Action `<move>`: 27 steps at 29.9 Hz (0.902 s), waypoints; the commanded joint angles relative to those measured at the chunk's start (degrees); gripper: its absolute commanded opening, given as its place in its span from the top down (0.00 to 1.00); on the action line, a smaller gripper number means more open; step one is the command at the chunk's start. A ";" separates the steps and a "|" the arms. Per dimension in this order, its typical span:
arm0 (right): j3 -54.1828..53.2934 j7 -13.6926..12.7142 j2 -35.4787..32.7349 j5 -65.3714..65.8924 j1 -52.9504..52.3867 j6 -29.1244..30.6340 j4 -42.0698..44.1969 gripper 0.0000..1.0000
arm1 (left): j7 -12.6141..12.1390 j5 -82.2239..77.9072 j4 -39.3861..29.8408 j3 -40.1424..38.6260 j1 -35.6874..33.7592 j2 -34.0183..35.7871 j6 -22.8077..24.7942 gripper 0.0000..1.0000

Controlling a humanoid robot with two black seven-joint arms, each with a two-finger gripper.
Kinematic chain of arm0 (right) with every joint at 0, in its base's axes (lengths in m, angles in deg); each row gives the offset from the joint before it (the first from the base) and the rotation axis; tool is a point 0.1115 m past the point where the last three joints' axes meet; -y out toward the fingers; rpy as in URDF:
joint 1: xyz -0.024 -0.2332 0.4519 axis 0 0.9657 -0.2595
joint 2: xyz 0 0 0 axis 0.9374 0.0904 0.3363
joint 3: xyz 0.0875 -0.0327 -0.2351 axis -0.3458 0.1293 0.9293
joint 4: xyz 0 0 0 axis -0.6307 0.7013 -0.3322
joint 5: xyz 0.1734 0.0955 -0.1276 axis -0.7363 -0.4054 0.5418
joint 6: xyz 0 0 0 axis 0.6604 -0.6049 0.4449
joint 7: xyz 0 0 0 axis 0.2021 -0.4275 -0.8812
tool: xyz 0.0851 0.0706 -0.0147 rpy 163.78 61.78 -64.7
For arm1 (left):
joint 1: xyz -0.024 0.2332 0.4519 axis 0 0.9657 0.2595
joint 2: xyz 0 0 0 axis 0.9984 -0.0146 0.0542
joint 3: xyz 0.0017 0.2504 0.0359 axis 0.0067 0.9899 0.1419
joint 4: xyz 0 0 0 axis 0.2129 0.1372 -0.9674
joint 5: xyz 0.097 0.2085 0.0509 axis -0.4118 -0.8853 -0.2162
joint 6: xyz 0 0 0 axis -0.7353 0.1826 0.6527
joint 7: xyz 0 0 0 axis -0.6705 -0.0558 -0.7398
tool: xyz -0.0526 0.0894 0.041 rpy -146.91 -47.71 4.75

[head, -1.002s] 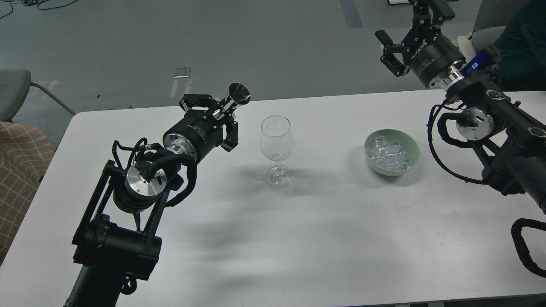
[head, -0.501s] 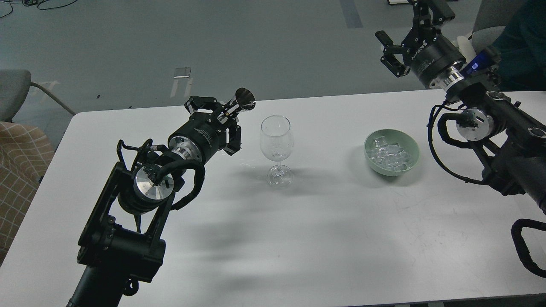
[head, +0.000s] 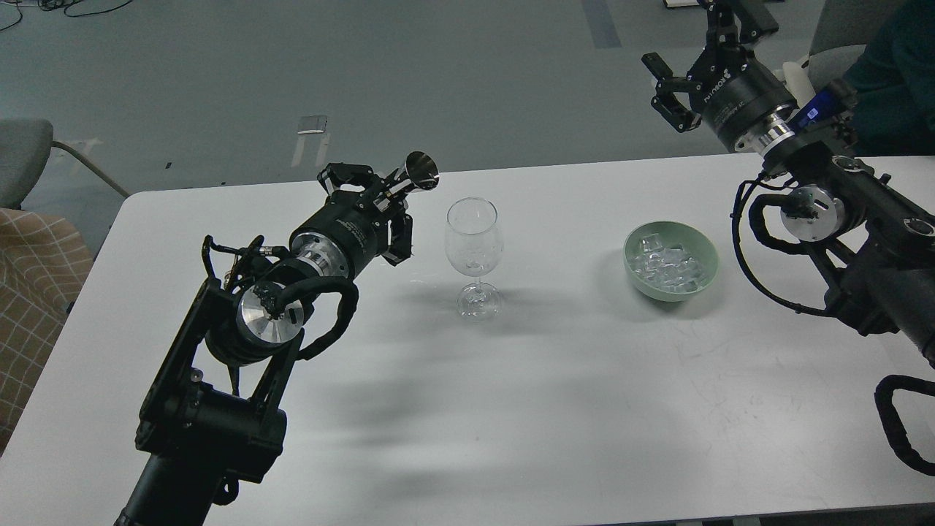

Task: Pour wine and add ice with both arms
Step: 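Tilt the jigger over the wine glass rim to pour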

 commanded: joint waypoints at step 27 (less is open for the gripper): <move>0.00 0.00 0.00 0.00 0.35 0.03 0.02 0.00 | 0.30 -7.91 -0.04 3.91 -0.13 0.00 0.26 1.00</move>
